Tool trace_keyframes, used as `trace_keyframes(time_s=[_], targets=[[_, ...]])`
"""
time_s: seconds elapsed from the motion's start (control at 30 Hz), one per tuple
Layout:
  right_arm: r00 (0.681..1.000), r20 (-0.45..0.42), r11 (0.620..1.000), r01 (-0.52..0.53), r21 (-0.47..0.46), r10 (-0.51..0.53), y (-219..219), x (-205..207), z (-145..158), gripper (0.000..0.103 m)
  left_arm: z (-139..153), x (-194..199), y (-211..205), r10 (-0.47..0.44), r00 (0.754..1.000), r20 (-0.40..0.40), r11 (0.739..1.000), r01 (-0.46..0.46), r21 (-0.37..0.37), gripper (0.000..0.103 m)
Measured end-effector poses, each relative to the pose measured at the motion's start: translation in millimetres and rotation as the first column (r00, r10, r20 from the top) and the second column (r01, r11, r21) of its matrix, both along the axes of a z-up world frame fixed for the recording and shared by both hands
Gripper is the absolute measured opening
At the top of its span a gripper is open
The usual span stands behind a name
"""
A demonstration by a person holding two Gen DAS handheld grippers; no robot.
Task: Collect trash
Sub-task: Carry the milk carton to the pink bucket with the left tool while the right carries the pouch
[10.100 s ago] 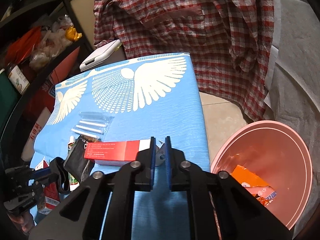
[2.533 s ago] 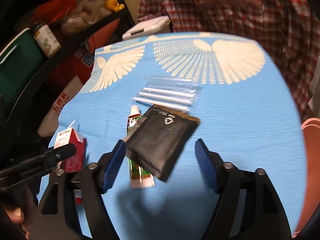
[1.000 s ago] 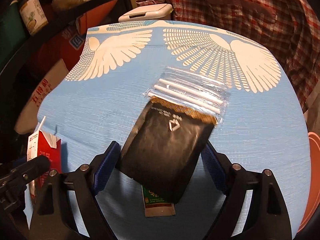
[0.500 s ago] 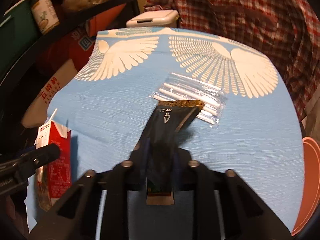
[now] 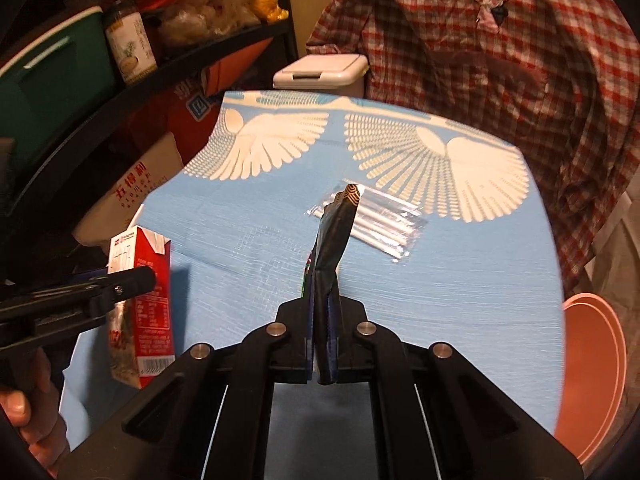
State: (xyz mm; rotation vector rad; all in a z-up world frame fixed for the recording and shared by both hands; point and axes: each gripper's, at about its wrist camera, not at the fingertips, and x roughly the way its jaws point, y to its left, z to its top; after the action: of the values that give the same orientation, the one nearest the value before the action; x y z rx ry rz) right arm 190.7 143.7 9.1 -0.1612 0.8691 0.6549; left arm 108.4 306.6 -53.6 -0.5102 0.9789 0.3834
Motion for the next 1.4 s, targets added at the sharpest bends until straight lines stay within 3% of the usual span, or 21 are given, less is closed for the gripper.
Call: trace_keyframes(time_s=[0.5, 0.77, 1.4], targets=[[0.991, 0.136, 1.0, -0.012, 0.027, 0.008, -77.4, -31.1, 57.1, 0.006, 28.0, -6.6, -35.9, -0.052, 0.998, 0.039, 0.994, 0.048, 0.098, 0.048], [0.987, 0.161, 0.999, 0.005, 0.043, -0.012, -127.1, -35.8, 71.4, 0.006, 40.1, -5.7, -60.5, -0.076, 0.995, 0.059, 0.986, 0.067, 0.152, 0.048], [0.964, 0.166, 0.976, 0.194, 0.097, -0.208, -222.9, -13.4, 54.1, 0.006, 64.9, 12.4, -132.7, -0.174, 0.976, 0.129, 0.963, 0.141, 0.231, 0.048]])
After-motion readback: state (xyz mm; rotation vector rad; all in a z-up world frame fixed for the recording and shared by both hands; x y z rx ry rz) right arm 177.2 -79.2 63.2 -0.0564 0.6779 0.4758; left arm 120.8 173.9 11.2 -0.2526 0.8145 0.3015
